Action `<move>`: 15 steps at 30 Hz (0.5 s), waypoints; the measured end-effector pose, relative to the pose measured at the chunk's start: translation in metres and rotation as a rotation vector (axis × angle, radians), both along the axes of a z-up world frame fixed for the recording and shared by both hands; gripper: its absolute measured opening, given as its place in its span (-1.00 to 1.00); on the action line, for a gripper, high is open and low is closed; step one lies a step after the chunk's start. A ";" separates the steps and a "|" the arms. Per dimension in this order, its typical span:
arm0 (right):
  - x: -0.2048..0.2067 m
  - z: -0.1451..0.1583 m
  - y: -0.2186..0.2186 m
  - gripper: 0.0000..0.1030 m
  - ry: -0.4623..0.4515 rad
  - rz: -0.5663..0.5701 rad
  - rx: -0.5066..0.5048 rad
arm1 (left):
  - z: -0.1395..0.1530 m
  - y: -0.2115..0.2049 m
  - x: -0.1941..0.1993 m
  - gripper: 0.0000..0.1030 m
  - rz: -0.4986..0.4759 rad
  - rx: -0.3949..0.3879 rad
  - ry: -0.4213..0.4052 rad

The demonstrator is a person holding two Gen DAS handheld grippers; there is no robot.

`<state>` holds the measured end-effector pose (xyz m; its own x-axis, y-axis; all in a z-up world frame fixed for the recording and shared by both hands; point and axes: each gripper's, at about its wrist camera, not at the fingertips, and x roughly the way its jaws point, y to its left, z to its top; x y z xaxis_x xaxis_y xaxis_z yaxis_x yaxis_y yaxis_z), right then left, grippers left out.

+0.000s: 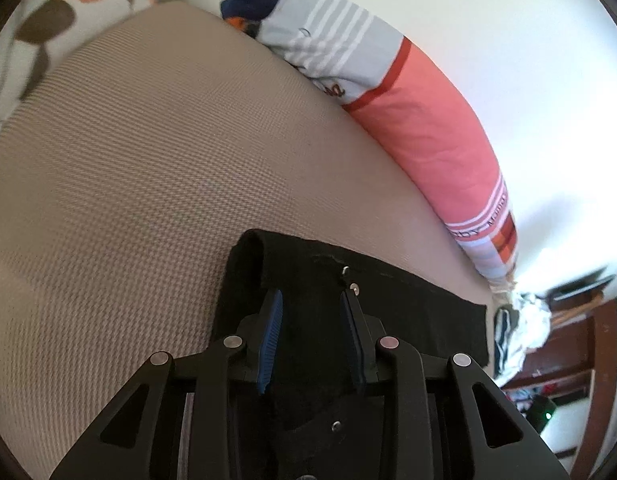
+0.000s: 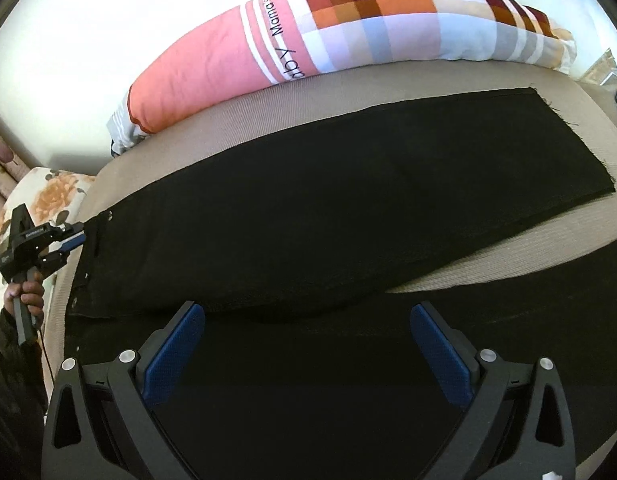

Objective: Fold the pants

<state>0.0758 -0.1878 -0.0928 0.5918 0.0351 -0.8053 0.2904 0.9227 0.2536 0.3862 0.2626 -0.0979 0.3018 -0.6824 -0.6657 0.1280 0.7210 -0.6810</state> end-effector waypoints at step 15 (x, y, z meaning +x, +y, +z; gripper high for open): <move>0.018 -0.008 0.013 0.99 0.031 0.027 -0.014 | -0.008 0.023 0.000 -0.40 -0.009 -0.060 0.005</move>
<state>0.0936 -0.1749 -0.1008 0.5658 0.0388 -0.8236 0.2732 0.9336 0.2317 0.3859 0.2853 -0.1060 0.2922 -0.7240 -0.6249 0.1309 0.6775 -0.7237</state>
